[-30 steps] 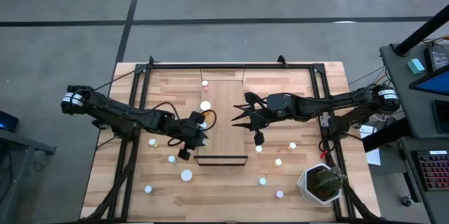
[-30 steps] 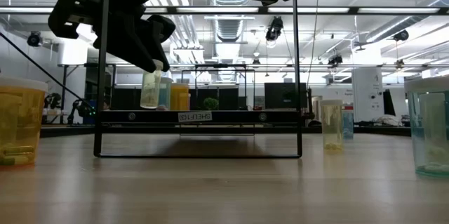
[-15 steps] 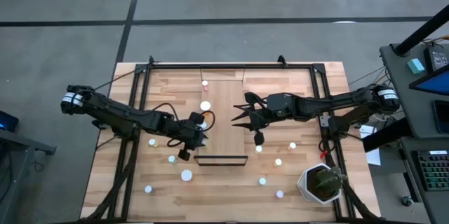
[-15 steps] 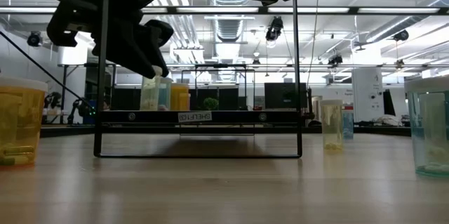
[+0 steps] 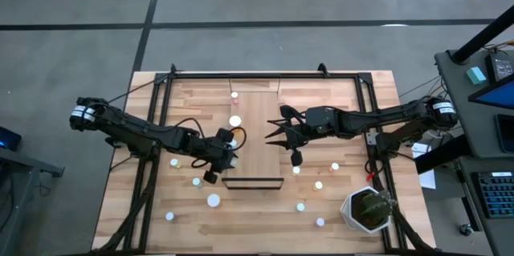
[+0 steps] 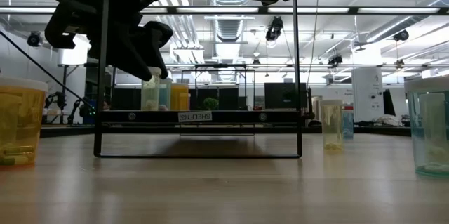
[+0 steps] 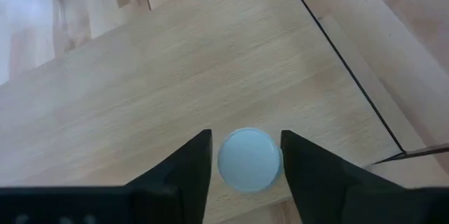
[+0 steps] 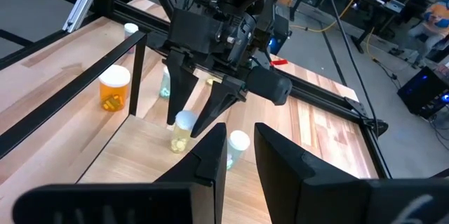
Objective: Pick and place medicine bottles onto shelf by color
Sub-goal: Put the yellow pill bottle on the shelf
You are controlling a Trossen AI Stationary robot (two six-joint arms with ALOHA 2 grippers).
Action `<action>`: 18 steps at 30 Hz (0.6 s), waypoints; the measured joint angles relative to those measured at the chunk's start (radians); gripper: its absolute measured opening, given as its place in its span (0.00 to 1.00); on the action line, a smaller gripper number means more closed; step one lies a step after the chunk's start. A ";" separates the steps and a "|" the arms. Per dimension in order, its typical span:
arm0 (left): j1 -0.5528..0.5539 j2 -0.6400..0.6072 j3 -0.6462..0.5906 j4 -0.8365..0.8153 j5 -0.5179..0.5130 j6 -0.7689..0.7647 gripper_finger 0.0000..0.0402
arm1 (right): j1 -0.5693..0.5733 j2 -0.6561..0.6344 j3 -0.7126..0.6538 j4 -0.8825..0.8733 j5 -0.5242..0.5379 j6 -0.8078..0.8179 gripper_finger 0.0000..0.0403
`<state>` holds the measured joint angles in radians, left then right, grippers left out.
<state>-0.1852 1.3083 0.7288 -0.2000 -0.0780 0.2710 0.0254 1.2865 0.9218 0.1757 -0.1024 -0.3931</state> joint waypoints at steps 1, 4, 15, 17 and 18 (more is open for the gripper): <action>0.000 0.000 0.000 0.001 0.000 0.000 0.41 | 0.000 0.000 0.000 0.000 0.000 0.000 0.16; 0.000 0.000 0.000 0.001 0.000 -0.002 0.46 | 0.000 0.000 0.000 0.000 0.000 0.000 0.16; 0.000 -0.080 0.011 -0.039 -0.006 -0.001 0.48 | 0.000 -0.005 0.000 0.000 0.000 0.005 0.16; 0.000 -0.114 0.011 -0.048 -0.012 0.000 0.48 | 0.000 -0.009 0.000 0.000 0.000 0.017 0.16; 0.000 -0.131 0.011 -0.048 -0.020 0.002 0.48 | 0.000 -0.011 0.000 0.002 0.001 0.027 0.16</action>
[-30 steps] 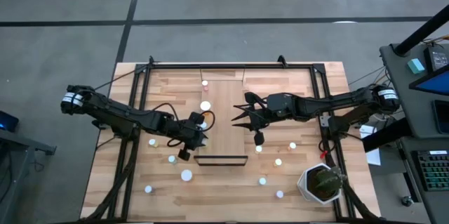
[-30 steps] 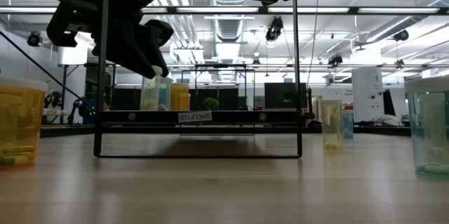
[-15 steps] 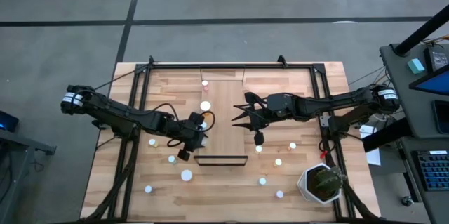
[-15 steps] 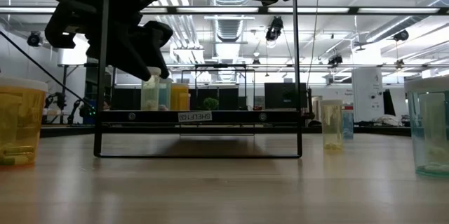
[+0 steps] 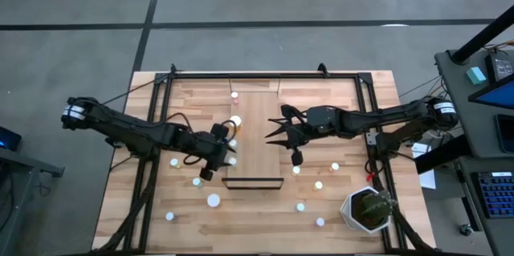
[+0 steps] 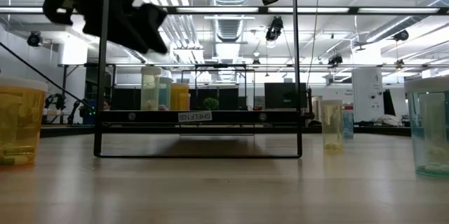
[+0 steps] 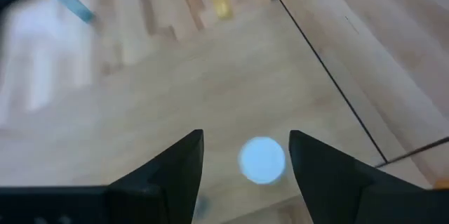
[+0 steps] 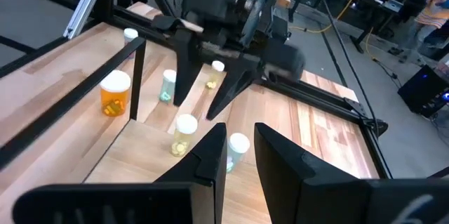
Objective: Pick and place medicine bottles onto shelf by color
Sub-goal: Put the yellow pill bottle on the shelf
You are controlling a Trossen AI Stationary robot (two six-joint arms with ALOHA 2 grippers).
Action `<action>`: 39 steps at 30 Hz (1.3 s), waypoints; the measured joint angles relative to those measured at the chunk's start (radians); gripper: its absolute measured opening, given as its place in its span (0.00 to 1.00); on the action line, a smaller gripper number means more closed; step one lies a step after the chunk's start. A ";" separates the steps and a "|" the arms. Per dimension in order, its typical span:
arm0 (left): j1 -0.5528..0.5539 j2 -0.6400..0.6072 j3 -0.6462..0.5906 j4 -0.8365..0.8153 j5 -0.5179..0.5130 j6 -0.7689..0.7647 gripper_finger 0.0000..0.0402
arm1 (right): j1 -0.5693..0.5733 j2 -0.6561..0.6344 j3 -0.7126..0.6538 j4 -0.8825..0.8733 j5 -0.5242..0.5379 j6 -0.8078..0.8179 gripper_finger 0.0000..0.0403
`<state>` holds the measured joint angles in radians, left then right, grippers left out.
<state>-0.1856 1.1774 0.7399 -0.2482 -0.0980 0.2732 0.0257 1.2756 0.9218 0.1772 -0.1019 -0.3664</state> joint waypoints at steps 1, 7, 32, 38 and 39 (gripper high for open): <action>-0.001 -0.018 0.000 0.000 -0.012 0.002 0.48 | 0.000 -0.005 0.000 0.000 0.003 0.010 0.16; -0.001 -0.145 0.002 0.005 -0.028 -0.011 0.48 | 0.012 -0.034 0.034 -0.055 0.109 0.089 0.16; -0.078 -0.368 -0.166 0.345 -0.027 -0.027 0.48 | 0.068 -0.029 0.027 -0.016 0.094 -0.041 0.16; -0.077 -0.460 -0.184 0.309 -0.034 -0.025 0.48 | 0.068 -0.029 0.016 -0.006 0.094 -0.044 0.16; -0.077 -0.473 -0.184 0.299 -0.037 -0.026 0.48 | 0.068 -0.029 0.016 -0.007 0.094 -0.045 0.16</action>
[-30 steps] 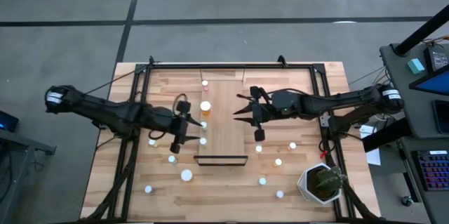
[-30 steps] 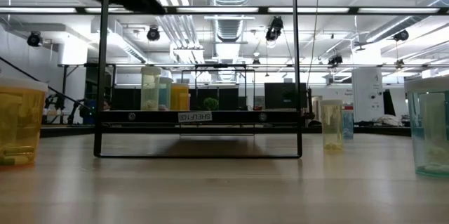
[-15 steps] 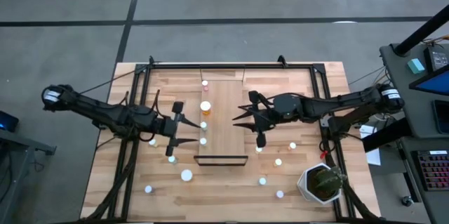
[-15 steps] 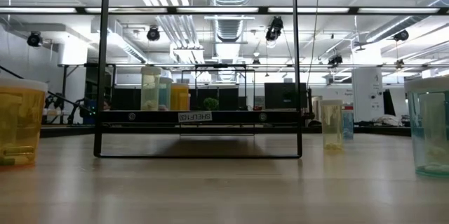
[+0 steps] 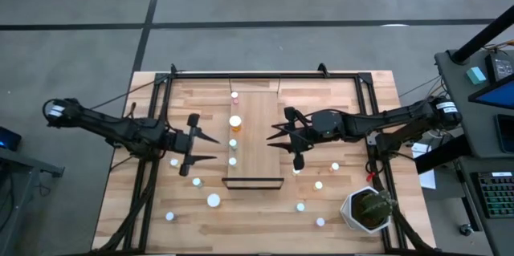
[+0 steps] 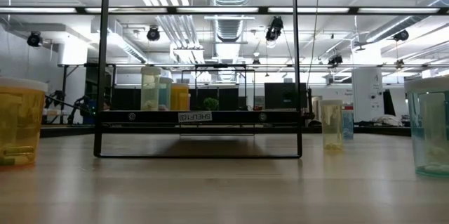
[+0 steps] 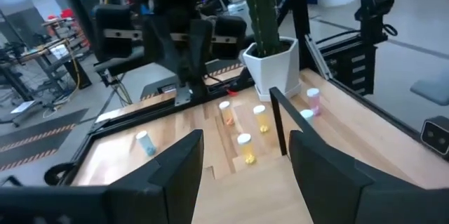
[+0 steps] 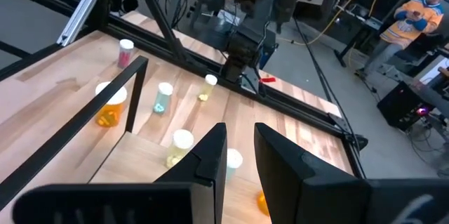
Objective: Pick and place medicine bottles onto shelf by color
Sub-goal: Put the yellow pill bottle on the shelf
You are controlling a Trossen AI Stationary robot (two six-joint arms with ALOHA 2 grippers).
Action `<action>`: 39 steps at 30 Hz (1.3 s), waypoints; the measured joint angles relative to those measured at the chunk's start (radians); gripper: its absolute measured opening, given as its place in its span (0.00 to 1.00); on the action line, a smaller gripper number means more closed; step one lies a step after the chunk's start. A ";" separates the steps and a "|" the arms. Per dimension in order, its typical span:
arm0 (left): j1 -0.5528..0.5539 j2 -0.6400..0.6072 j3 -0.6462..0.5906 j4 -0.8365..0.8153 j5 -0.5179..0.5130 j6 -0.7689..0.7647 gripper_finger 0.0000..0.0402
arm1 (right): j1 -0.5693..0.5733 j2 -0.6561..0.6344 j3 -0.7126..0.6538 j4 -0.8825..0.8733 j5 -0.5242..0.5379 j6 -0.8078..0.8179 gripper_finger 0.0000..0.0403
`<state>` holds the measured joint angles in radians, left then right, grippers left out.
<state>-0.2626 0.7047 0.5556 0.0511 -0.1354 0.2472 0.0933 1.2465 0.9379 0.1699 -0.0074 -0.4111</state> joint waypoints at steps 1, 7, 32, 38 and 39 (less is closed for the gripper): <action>0.000 -0.013 0.000 -0.009 -0.002 -0.003 0.48 | 0.000 0.000 0.000 0.000 0.000 -0.001 0.16; 0.001 -0.061 -0.002 -0.040 -0.004 -0.005 0.48 | 0.000 0.000 -0.004 -0.001 0.000 -0.002 0.16; 0.000 -0.035 -0.006 -0.051 -0.046 0.006 0.48 | -0.002 -0.009 0.013 -0.033 0.014 0.072 0.25; 0.000 0.003 -0.006 -0.015 -0.076 -0.006 0.48 | -0.005 0.002 0.013 -0.009 0.061 0.029 0.39; 0.000 0.009 -0.006 -0.005 -0.076 -0.012 0.48 | -0.007 0.009 0.011 -0.012 0.061 0.021 0.41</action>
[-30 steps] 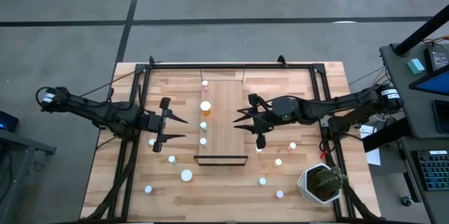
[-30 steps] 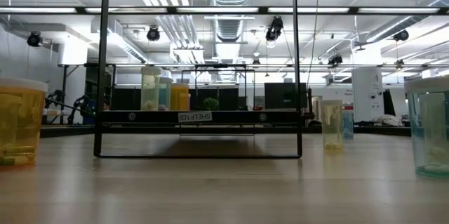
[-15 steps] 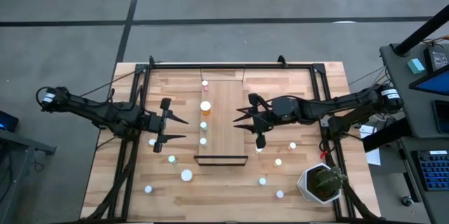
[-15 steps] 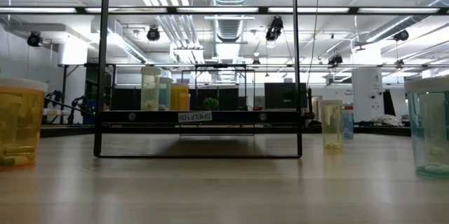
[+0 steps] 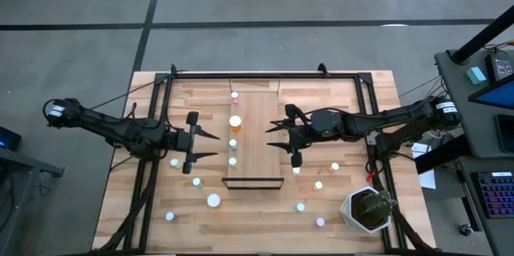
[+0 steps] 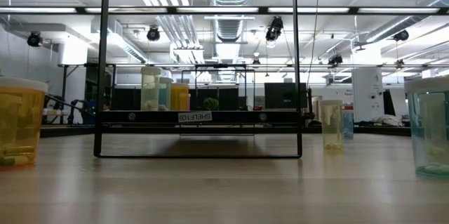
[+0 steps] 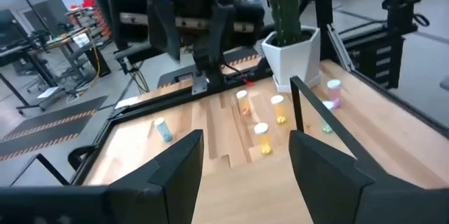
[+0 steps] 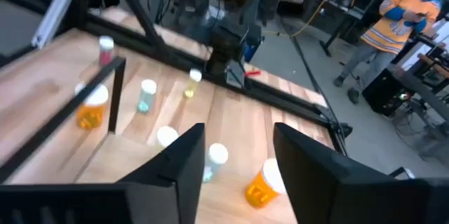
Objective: Pick and place medicine bottles onto shelf by color
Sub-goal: Put the yellow pill bottle on the shelf
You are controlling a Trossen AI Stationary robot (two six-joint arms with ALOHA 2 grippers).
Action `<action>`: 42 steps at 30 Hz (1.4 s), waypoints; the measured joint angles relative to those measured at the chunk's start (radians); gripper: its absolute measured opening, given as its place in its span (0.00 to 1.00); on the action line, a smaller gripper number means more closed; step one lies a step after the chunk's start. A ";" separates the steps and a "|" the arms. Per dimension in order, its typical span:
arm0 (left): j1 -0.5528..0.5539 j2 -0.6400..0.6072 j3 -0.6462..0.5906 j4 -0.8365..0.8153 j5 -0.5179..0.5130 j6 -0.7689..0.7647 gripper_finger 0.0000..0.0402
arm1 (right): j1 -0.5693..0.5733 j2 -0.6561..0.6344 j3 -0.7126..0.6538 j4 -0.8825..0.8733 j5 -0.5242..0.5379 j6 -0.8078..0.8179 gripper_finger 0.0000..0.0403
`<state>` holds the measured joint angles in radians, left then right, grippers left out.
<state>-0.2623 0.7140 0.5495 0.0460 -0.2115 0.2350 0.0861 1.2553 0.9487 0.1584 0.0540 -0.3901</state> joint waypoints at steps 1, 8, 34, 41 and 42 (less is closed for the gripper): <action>0.000 0.004 0.000 0.002 0.000 -0.012 0.48 | -0.002 0.007 0.000 -0.001 0.000 -0.011 0.43; 0.000 0.049 0.000 0.004 0.000 -0.064 0.48 | -0.059 0.017 -0.001 0.007 0.000 -0.041 0.49; 0.000 0.075 0.000 0.036 -0.005 -0.053 0.48 | -0.094 0.018 -0.001 0.005 -0.001 -0.030 0.49; 0.000 0.075 0.000 0.056 -0.005 -0.046 0.48 | -0.094 0.018 -0.001 0.004 -0.001 -0.030 0.49; 0.000 0.075 0.000 0.055 -0.005 -0.045 0.48 | -0.094 0.018 -0.001 0.004 -0.001 -0.030 0.49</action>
<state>-0.2623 0.7887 0.5499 0.1010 -0.2165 0.1898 -0.0074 1.2728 0.9478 0.1627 0.0528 -0.4198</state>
